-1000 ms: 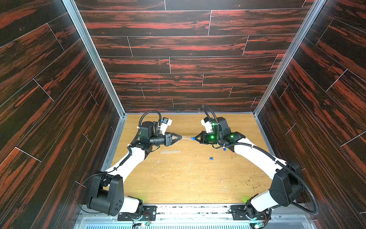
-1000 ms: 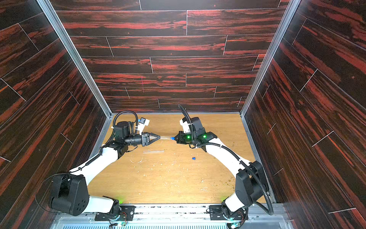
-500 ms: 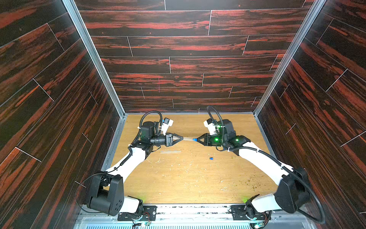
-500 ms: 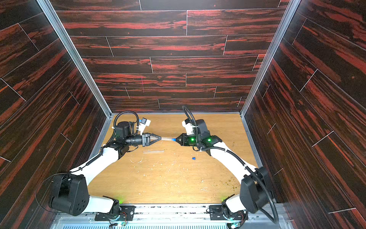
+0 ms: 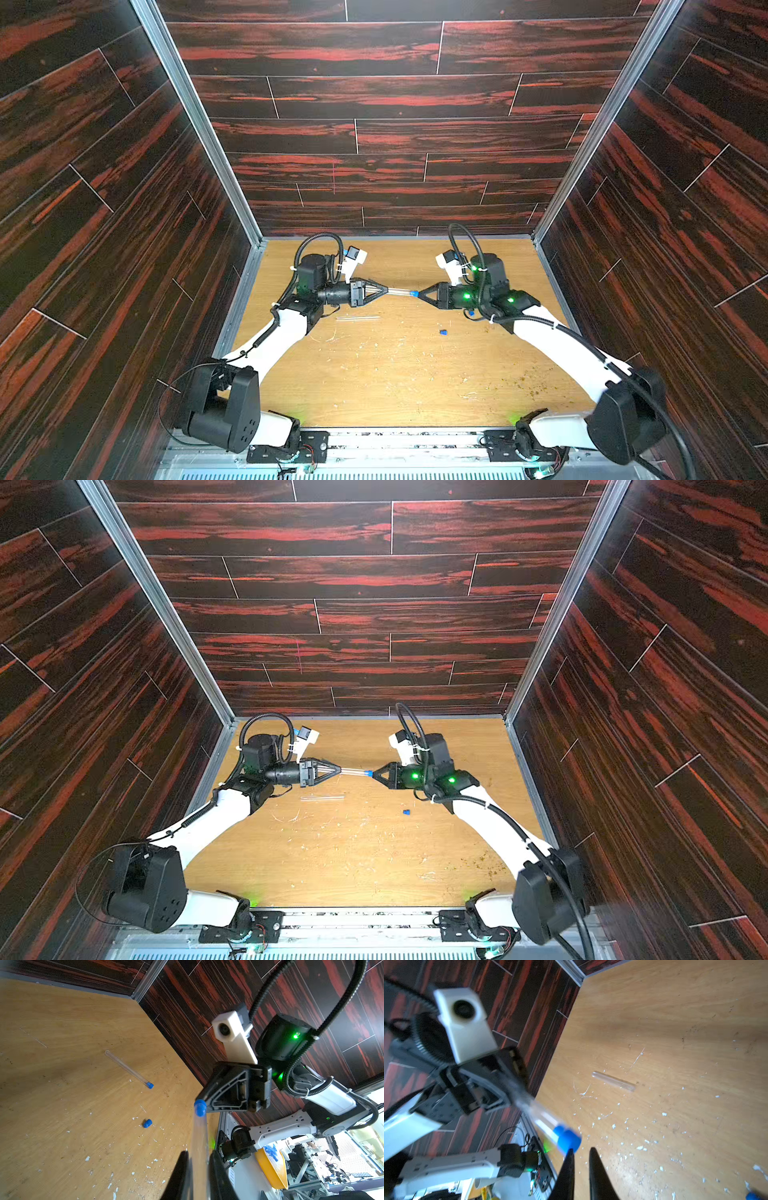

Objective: Insert stoppers into test tubes
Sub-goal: Insert the stopper into the test tube, then place the test tube at the center of the board.

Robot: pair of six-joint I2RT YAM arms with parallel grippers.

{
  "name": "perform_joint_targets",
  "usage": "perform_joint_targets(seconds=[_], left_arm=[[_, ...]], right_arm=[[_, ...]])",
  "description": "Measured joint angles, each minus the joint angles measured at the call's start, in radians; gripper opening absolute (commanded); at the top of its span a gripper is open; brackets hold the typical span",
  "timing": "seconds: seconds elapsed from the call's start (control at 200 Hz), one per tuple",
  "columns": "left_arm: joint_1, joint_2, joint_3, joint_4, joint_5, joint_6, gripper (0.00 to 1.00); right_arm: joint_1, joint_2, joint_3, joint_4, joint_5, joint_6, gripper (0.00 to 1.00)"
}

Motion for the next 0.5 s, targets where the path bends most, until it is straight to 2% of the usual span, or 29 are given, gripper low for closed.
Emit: perform_joint_targets(seconds=[0.105,0.241,0.501], left_arm=[[-0.001,0.0,0.0,-0.004,-0.01,0.004,0.0],[-0.001,0.0,0.0,-0.016,-0.016,0.017,0.0],[-0.001,0.0,0.0,-0.09,-0.014,0.085,0.0]], right_arm=[[0.004,-0.03,0.002,-0.026,0.005,-0.051,0.31],[0.005,-0.068,0.019,-0.105,0.076,-0.143,0.4],[0.021,-0.15,0.004,-0.102,0.259,-0.37,0.43]])
